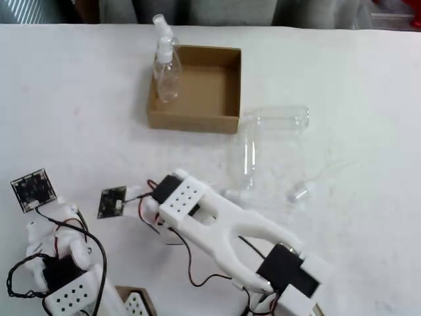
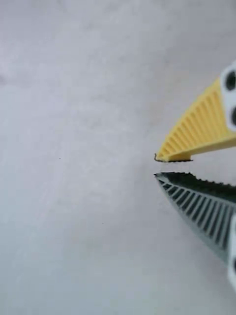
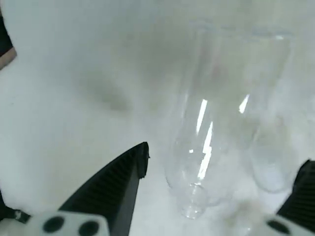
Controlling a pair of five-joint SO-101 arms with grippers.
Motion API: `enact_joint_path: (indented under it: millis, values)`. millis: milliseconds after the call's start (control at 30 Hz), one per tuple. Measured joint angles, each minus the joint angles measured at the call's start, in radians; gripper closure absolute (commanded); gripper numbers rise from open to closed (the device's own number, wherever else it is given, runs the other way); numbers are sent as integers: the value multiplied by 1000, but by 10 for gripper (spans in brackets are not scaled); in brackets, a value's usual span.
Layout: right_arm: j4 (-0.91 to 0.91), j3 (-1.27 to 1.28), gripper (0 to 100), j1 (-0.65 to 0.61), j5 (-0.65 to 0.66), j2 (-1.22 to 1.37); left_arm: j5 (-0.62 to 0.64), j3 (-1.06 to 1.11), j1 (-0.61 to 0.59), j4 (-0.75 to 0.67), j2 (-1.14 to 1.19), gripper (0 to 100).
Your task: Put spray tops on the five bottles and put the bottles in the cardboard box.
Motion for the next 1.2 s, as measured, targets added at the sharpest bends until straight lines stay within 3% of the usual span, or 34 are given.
enact_joint_path:
  millis: [233, 400, 533, 633, 1000, 1200]
  values:
    - [170, -72, 607, 92, -8, -261, 0, 0, 0, 0, 0, 936]
    - [252, -41, 808, 242, -77, -471, 0, 0, 3, 0, 0, 937]
    - [278, 75, 993, 358, -80, -586, 0, -6, 86, 0, 0, 939]
    - [278, 192, 950, 459, -81, -675, -46, -38, 147, 8, 0, 939]
    - [213, 480, 981, 945, -91, -997, -173, -445, 384, 275, -2, 939]
    - [78, 651, 981, 1250, -91, -1080, -247, -689, 494, 362, 261, 938]
